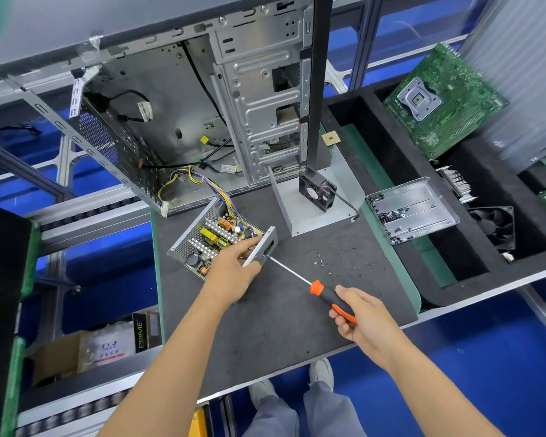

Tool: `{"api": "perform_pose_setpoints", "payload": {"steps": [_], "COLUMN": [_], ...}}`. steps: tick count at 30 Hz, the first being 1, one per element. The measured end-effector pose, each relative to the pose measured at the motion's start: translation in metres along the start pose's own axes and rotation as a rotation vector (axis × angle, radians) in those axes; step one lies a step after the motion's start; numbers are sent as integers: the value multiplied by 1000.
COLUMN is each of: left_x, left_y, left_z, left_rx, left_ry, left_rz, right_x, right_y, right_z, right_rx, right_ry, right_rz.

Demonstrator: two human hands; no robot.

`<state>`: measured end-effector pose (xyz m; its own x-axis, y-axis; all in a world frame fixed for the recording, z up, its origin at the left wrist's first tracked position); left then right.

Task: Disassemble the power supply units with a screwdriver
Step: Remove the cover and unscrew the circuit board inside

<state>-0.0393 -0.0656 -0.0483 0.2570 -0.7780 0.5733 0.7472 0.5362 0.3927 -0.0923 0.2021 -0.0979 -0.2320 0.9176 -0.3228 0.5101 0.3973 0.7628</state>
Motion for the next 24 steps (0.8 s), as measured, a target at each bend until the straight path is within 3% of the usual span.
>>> {"api": "perform_pose_setpoints", "payload": {"steps": [24], "left_x": [1], "left_y": [4], "left_z": [6], "left_rx": [-13], "left_ry": [-23], "left_rz": [-6], "right_x": [-1], "right_y": [-2], "right_z": [4], "right_rx": [-30], "right_ry": [9], "right_rz": [-6]}}
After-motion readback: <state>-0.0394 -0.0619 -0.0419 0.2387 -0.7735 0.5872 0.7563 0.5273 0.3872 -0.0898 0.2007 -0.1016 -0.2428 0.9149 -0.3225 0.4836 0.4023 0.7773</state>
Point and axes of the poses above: each hand's wrist, its own y-axis away from the middle knuckle, its own x-axis out of the back of the hand, z = x × y, the point moved 9 cm from there along -y, towards the middle knuckle, and after that the axes turned 9 degrees about -y, right-handed, at the moved point
